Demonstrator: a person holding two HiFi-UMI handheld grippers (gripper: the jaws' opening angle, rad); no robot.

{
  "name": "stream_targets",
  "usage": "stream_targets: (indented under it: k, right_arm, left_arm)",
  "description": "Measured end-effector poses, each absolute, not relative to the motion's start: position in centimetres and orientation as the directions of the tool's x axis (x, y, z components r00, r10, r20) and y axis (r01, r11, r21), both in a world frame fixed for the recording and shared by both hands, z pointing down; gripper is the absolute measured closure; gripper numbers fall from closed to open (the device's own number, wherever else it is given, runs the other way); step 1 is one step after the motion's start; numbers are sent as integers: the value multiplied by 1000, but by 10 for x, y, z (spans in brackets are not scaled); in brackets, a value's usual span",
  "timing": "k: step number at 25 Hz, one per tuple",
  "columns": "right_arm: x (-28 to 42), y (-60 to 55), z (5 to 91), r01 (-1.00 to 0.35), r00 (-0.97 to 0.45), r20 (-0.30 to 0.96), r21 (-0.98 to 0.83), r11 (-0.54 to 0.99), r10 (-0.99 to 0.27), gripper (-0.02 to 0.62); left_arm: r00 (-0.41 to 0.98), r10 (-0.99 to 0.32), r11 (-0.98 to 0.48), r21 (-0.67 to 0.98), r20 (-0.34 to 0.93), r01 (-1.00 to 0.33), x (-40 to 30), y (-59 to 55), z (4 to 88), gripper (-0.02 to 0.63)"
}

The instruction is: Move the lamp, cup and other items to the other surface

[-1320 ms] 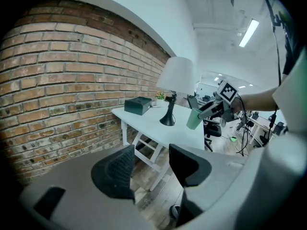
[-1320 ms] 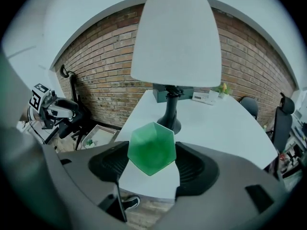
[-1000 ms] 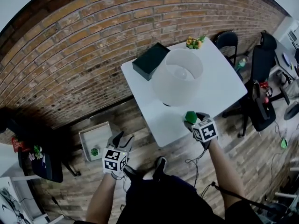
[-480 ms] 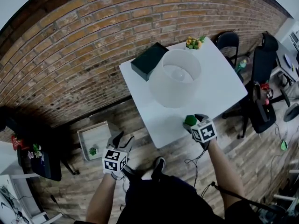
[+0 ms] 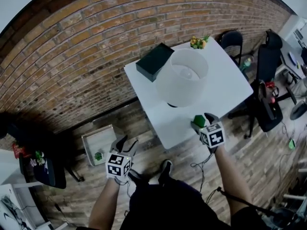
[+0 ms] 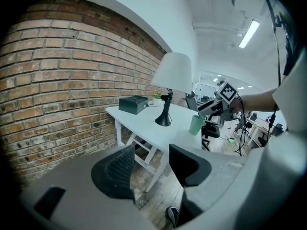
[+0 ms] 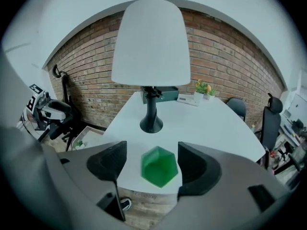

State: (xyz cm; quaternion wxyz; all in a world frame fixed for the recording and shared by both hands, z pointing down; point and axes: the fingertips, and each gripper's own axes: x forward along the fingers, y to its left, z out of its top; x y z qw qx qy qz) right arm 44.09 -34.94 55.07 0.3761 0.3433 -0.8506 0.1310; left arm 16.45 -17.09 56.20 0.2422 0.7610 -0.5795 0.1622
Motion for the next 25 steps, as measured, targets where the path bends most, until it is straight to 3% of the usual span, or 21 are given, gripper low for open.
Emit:
stream_targets:
  k: [9,25]
  right_arm:
    - [354,-291,514,-615,-541,664,107,781,-517,285]
    - [110,-168,525,-342,-676,666,95,935,-315,288]
  left_arm:
    - [257,-820,-198,167,512,-966,108,-124,546,390]
    - [21,-862,67,156,507,-985,-80,38,544,390]
